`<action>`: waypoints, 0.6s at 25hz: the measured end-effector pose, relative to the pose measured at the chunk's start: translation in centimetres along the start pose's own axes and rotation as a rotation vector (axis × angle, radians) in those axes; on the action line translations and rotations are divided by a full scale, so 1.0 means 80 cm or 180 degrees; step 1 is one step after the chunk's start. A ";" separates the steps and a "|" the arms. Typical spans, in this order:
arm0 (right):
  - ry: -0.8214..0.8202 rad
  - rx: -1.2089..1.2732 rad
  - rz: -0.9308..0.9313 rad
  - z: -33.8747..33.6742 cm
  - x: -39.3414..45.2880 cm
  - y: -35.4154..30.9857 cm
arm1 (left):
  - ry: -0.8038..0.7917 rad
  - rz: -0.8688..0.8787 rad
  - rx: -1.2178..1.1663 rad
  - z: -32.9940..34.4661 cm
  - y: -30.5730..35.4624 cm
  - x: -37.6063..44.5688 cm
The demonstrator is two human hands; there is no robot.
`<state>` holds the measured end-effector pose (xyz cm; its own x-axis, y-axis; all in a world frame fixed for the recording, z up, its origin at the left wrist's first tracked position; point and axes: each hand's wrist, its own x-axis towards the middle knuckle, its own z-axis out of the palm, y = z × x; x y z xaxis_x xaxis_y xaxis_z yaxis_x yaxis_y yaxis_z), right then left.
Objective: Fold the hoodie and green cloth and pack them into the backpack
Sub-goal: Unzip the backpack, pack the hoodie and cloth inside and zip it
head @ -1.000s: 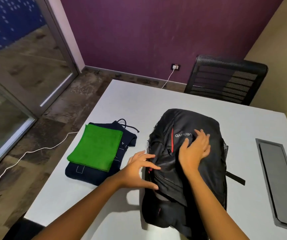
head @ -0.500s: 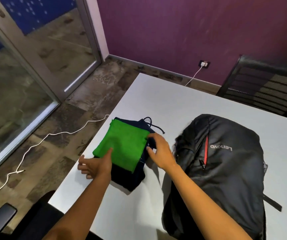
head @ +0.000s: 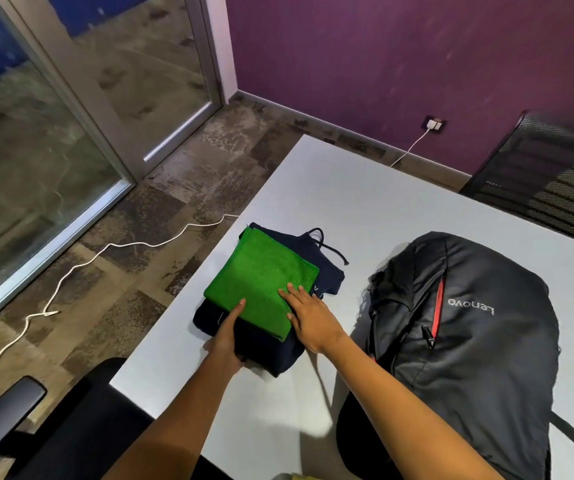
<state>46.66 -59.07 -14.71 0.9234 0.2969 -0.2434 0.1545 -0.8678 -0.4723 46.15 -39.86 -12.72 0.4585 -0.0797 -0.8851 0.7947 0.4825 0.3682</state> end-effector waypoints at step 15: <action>0.0407 0.0080 0.0074 0.004 -0.035 -0.027 | 0.1030 0.1798 0.1193 0.012 0.059 -0.028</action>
<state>43.62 -57.93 -13.25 0.9641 0.2222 -0.1451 0.1253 -0.8631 -0.4893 49.23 -38.27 -8.70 0.7428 0.3803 -0.5509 0.5819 0.0402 0.8123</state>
